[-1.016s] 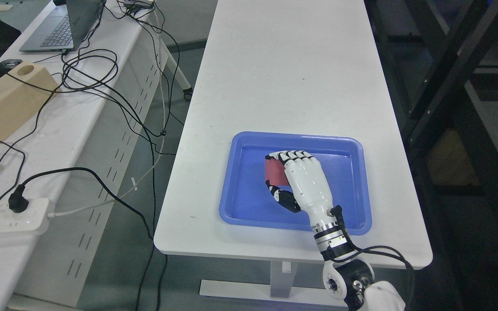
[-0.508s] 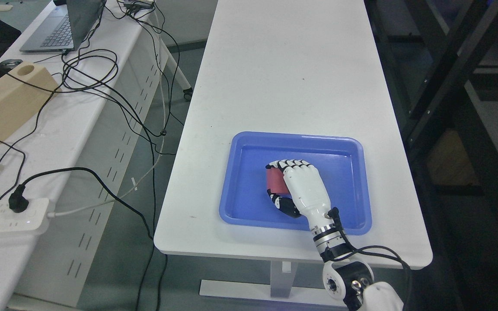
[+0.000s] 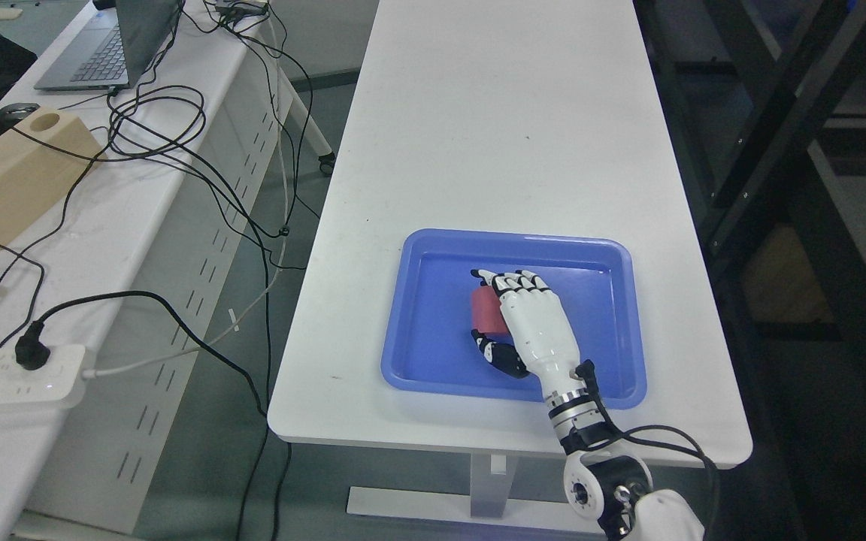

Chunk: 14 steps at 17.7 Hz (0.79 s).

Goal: Pick pink block from left shelf to tray
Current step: 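Lower the pink cube into the blue tray with the right hand, then open the right hand and withdraw it from the cube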

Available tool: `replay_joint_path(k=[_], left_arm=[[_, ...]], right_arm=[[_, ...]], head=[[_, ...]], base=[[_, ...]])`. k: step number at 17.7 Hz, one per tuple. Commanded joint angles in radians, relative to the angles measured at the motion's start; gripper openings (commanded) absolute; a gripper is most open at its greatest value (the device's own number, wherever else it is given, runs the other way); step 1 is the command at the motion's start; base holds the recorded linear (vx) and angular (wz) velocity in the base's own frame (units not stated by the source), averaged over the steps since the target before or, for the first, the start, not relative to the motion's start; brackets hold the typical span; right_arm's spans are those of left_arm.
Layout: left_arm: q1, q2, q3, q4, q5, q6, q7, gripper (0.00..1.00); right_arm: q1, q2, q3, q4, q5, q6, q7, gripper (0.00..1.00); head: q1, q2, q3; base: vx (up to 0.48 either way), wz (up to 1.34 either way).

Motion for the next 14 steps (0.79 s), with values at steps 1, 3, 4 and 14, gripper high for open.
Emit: replay_joint_path(k=[1,3,4,14], left_arm=[[-0.018,0.017,0.000,-0.017,0.000,0.000,0.000,1.00],[-0.018,0.017,-0.001,-0.017,0.000,0.000,0.000,1.00],[-0.018,0.017,0.000,-0.017,0.000,0.000,0.000,1.00],[-0.018,0.017,0.000,-0.017,0.000,0.000,0.000,1.00]], right_arm=[[0.035,-0.017,-0.040,-0.015,-0.077,0.001,-0.001,0.82],[0.039,-0.017,-0.043,-0.029,-0.095,-0.002,-0.002,0.86],[0.042,-0.017,-0.045,-0.034,-0.106,-0.002,-0.002,0.87],[0.064,-0.017,-0.285,-0.085,-0.751,-0.026,0.206,0.99]], head=[[0.0000,0.000,0.000],[0.0000,0.000,0.000],[0.0000,0.000,0.000],[0.0000,0.000,0.000]], base=[[0.000,0.00],[0.000,0.00],[0.000,0.00],[0.000,0.00]])
